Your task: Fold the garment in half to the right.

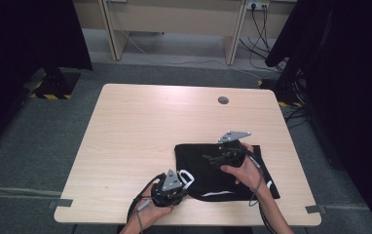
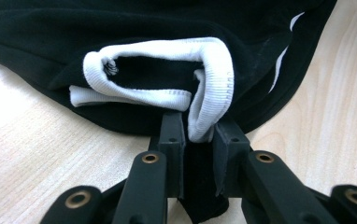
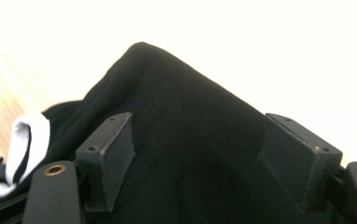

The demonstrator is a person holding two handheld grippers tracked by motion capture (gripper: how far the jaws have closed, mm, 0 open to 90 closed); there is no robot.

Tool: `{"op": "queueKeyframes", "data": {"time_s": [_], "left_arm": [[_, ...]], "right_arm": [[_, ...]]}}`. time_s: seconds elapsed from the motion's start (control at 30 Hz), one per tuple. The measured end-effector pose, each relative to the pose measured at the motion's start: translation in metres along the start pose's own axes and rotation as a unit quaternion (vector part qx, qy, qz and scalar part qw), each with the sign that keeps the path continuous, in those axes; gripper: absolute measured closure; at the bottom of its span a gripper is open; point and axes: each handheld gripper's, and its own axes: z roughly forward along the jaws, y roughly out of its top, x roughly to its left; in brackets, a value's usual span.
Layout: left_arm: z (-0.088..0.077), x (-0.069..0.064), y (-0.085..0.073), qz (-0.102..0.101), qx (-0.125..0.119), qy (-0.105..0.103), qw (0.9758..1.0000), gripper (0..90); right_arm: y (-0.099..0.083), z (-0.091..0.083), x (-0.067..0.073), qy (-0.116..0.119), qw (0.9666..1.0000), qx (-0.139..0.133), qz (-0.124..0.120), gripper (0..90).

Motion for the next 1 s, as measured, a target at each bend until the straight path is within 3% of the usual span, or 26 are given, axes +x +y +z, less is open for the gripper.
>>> {"op": "queueKeyframes", "data": {"time_s": [0.27,0.4,0.57,0.6,0.63,0.67,0.7,1.0], "left_arm": [[0.0,0.0,0.0,-0.001,0.0,-0.001,1.0,75.3],[0.0,0.001,0.0,0.007,-0.002,0.005,1.0,75.3],[0.0,0.0,0.0,0.001,0.0,0.004,1.0,75.3],[-0.002,0.001,0.0,0.004,-0.001,0.043,0.9991,75.2],[-0.002,0.004,0.001,0.019,0.0,0.048,0.9987,75.2],[0.0,0.001,0.0,0.0,0.0,0.004,1.0,75.2],[0.0,0.001,0.0,-0.002,0.0,-0.002,1.0,75.2],[0.0,0.002,0.0,-0.006,0.0,-0.005,1.0,75.2]], "right_arm": [[0.019,0.02,0.001,0.015,0.9997,0.016,-0.013,27.0],[0.029,0.031,0.002,0.012,0.9996,0.019,-0.019,27.5],[0.039,0.045,0.006,0.015,0.9994,0.021,-0.022,28.3],[0.041,0.049,0.008,0.018,0.9992,0.023,-0.026,28.5],[0.042,0.052,0.009,0.021,0.9991,0.025,-0.026,28.6],[0.043,0.055,0.011,0.023,0.999,0.026,-0.028,28.7],[0.044,0.059,0.013,0.026,0.9988,0.029,-0.031,29.0],[0.049,0.087,0.023,0.041,0.9975,0.044,-0.038,30.2]]}}
